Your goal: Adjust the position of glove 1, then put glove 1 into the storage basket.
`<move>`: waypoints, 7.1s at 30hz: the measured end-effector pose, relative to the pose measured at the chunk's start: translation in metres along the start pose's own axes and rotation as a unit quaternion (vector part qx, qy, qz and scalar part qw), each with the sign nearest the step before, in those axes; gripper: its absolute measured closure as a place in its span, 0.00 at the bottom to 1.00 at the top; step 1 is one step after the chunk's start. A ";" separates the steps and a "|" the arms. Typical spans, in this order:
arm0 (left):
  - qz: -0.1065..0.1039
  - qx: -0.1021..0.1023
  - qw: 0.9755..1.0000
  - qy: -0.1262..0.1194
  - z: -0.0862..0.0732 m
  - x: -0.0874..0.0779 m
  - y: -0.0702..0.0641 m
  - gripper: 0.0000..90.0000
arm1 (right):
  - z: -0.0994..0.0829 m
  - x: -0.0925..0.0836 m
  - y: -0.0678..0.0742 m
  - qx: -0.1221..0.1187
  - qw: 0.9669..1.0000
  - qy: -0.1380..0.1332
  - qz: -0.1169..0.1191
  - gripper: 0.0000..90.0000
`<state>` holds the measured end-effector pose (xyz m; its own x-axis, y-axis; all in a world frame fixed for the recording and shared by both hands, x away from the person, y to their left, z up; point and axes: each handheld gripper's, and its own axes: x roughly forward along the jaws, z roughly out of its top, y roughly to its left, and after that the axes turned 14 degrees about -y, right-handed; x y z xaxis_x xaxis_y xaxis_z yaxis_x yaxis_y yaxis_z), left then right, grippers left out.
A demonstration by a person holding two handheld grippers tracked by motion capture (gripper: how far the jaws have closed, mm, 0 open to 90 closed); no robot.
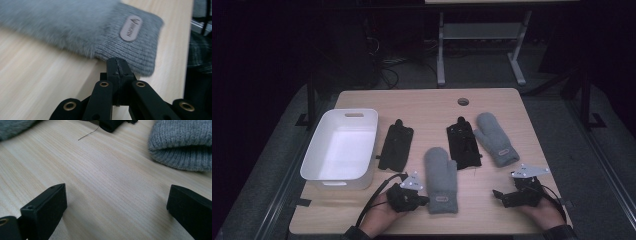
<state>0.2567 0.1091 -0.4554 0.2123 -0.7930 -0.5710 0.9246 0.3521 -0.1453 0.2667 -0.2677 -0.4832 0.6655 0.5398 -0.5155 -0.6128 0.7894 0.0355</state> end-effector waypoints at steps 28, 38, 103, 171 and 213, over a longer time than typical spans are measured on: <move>-0.001 0.030 0.999 -0.024 0.012 0.008 0.003 0.89 | 0.000 0.000 0.000 0.001 1.000 0.001 0.000 0.03; 0.057 0.024 0.998 -0.002 -0.010 -0.021 0.029 0.49 | 0.000 0.000 0.000 0.002 1.000 0.001 -0.003 0.03; 0.067 0.037 0.996 -0.054 -0.039 -0.025 0.034 0.15 | 0.087 0.094 -0.088 0.054 0.994 0.037 -0.086 0.49; 0.067 0.039 0.996 -0.051 -0.038 -0.024 0.034 0.15 | 0.064 -0.004 0.009 0.020 1.000 -0.015 0.018 0.97; 0.067 0.039 0.996 -0.051 -0.038 -0.024 0.034 0.15 | 0.028 0.003 -0.008 0.068 0.996 0.039 0.044 0.95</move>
<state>0.2708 0.1591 -0.4771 0.3625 -0.7892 -0.4957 0.9068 0.4215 -0.0078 0.2857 -0.2642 -0.4607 0.5727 0.5885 -0.5707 -0.6003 0.7751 0.1969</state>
